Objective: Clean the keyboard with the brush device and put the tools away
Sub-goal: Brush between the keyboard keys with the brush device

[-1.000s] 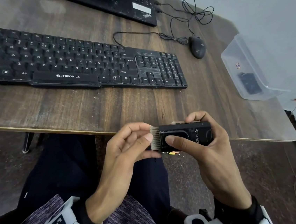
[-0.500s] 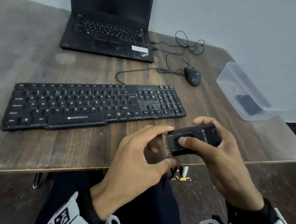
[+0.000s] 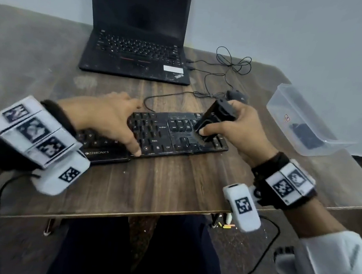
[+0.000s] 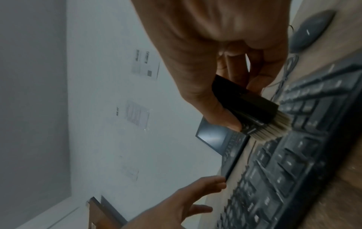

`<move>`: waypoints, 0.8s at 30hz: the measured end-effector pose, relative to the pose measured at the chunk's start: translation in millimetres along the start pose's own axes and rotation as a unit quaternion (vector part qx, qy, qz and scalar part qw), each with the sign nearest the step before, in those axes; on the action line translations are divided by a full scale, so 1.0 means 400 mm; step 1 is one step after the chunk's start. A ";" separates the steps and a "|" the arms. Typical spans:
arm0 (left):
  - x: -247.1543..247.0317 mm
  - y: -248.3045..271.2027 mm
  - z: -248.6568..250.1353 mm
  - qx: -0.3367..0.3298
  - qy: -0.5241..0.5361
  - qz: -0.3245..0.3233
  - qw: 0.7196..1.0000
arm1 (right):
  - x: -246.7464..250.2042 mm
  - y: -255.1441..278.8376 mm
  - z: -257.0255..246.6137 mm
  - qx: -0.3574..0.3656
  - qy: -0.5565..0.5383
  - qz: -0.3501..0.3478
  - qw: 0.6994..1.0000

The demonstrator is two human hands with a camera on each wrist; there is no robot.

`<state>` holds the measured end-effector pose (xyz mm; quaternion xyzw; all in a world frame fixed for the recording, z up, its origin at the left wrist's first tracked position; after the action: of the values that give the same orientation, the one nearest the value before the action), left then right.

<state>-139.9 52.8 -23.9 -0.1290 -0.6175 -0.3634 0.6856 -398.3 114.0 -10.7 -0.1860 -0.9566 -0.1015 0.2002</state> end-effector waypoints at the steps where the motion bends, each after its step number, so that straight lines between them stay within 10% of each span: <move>1: -0.018 -0.022 -0.022 0.012 0.005 -0.037 0.999 | -0.022 -0.012 0.006 -0.009 0.005 -0.002 1.000; 11: -0.051 -0.077 -0.048 -0.025 0.085 -0.085 0.992 | -0.041 -0.044 0.036 0.008 0.051 0.016 0.999; 24: -0.036 -0.003 0.030 -0.054 -0.104 -0.008 0.993 | -0.004 0.053 0.052 0.033 -0.056 0.006 0.998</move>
<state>-149.4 64.4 -35.1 -0.1979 -0.6660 -0.3867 0.6064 -395.9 138.4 -27.7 -0.1909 -0.9679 -0.0583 0.1526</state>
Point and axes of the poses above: each hand's wrist, its own y-axis away from the middle knuckle, its own x-axis out of the back of the hand, z = x × y, the point moved 9 cm from there along -y, towards the middle knuckle, and after that the axes turned 12 degrees about -x, right-handed, at the moved point
